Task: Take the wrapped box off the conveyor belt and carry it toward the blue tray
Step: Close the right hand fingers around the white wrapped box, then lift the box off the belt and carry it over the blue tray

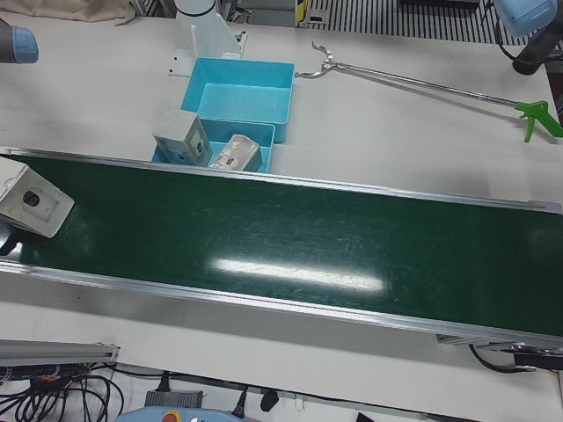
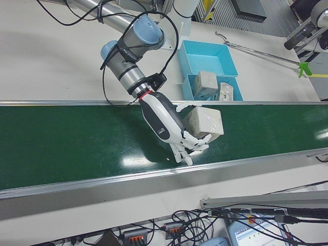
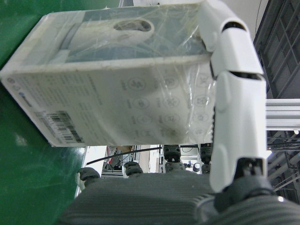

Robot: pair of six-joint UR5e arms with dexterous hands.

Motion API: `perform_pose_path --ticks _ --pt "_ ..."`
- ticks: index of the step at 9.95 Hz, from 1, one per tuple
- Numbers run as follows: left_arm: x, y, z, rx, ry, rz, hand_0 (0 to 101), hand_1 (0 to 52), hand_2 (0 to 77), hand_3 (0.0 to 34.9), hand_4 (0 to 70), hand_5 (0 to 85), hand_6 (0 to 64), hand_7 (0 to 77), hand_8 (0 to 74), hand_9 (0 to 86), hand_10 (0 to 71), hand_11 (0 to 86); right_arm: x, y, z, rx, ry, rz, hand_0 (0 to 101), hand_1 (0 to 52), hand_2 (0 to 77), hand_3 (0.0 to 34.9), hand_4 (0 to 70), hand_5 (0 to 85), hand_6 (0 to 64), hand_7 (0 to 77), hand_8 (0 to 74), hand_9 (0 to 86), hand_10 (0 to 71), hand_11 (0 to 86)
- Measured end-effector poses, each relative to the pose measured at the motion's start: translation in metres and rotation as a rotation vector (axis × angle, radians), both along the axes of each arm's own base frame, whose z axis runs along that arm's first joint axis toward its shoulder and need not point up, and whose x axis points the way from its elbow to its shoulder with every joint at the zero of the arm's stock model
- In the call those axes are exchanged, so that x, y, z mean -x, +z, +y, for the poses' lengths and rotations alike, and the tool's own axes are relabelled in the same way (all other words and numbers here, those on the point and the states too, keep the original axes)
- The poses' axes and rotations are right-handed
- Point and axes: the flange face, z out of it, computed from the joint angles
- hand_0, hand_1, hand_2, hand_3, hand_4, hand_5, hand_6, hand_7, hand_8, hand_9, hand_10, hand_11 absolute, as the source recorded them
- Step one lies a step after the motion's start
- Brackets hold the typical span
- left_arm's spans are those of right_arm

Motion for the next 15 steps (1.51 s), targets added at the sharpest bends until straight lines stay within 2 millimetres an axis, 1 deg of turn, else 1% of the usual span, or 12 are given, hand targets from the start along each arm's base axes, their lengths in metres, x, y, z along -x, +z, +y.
perform_pose_path --ticks 4,5,6,7,8,9,10,11,12,13,14,15 --pt "0.000 0.000 0.000 0.000 0.000 0.000 0 0.0 0.5 0.0 0.0 1.1 0.5 0.5 0.0 0.0 0.5 0.0 -0.012 0.002 -0.003 0.020 0.016 0.013 50 18.0 27.8 26.2 12.0 42.0 6.5 31.6 0.0 9.8 0.0 1.6" --pt "0.000 0.000 0.000 0.000 0.000 0.000 0 0.0 0.5 0.0 0.0 1.1 0.5 0.0 0.0 0.0 0.5 0.0 -0.015 0.004 -0.003 0.036 0.021 0.024 53 18.0 31.1 23.7 15.3 44.7 12.0 38.7 0.0 14.2 0.5 1.6" --pt "0.000 0.000 0.000 0.000 0.000 0.000 0 0.0 0.5 0.0 0.0 1.1 0.5 0.0 0.0 0.0 0.5 0.0 -0.018 0.004 -0.002 0.047 0.024 0.031 53 15.3 33.8 21.5 20.2 49.6 15.8 43.1 0.0 25.6 10.4 3.8" --pt "0.000 0.000 0.000 0.000 0.000 0.000 0 0.0 1.1 0.0 0.0 1.1 0.5 0.0 0.0 0.0 0.5 0.0 -0.022 0.002 -0.002 0.052 0.029 0.034 55 10.4 37.1 18.6 23.5 55.6 19.1 46.9 0.0 37.1 19.1 14.2" --pt "0.000 0.000 0.000 0.000 0.000 0.000 0 0.0 0.5 0.0 0.0 1.1 0.5 0.0 0.0 0.0 0.5 0.0 -0.029 -0.003 -0.001 0.046 0.038 0.031 55 10.4 37.1 15.6 25.1 60.0 20.2 50.2 8.7 45.3 28.4 22.9" --pt "0.000 0.000 0.000 0.000 0.000 0.000 0 0.0 0.5 0.0 0.0 1.1 0.5 0.0 0.0 0.0 0.5 0.0 -0.038 -0.012 0.000 0.031 0.048 0.021 55 10.4 37.1 15.6 25.1 60.0 20.2 50.2 8.7 45.3 28.4 22.9" --pt "0.000 0.000 0.000 0.000 0.000 0.000 0 0.0 0.5 0.0 0.0 1.1 0.5 0.5 0.0 0.0 0.5 0.0 -0.045 -0.025 0.003 0.005 0.056 0.008 56 10.4 37.1 10.7 29.5 71.4 26.7 61.1 25.1 57.8 34.4 28.4" --pt "0.000 0.000 0.000 0.000 0.000 0.000 0 0.0 0.5 0.0 0.0 1.1 0.5 0.0 0.0 0.0 0.5 0.0 -0.053 -0.043 0.009 -0.035 0.066 -0.002 54 10.4 37.1 7.0 25.6 73.1 30.0 66.5 30.5 64.4 40.4 33.3" --pt "0.000 0.000 0.000 0.000 0.000 0.000 0 0.0 0.5 0.0 0.0 1.1 0.5 0.0 0.0 0.0 0.5 0.0 -0.056 -0.061 0.014 -0.074 0.073 -0.009 53 2.2 39.8 8.8 25.1 77.4 36.5 71.4 40.4 70.9 45.3 39.3" --pt "0.000 0.000 0.000 0.000 0.000 0.000 0 0.0 0.5 0.0 0.0 1.1 0.5 0.0 0.0 0.0 0.5 0.0 -0.052 -0.078 0.019 -0.107 0.071 -0.015 53 2.2 39.8 8.8 25.1 77.4 36.5 71.4 40.4 70.9 45.3 39.3" --pt "0.000 0.000 0.000 0.000 0.000 0.000 0 0.0 0.5 0.0 0.0 1.1 0.5 0.0 0.0 0.0 0.5 0.0 -0.037 -0.094 0.027 -0.133 0.066 -0.023 49 1.6 36.5 9.2 28.4 40.4 47.5 73.1 56.2 72.5 51.8 50.2" --pt "0.000 0.000 0.000 0.000 0.000 0.000 0 0.0 0.5 0.0 0.0 1.1 0.5 0.0 0.0 0.0 0.5 0.0 -0.017 -0.105 0.038 -0.147 0.064 -0.032 50 2.2 37.1 7.7 29.5 49.1 51.8 73.1 62.7 74.2 61.6 72.5"
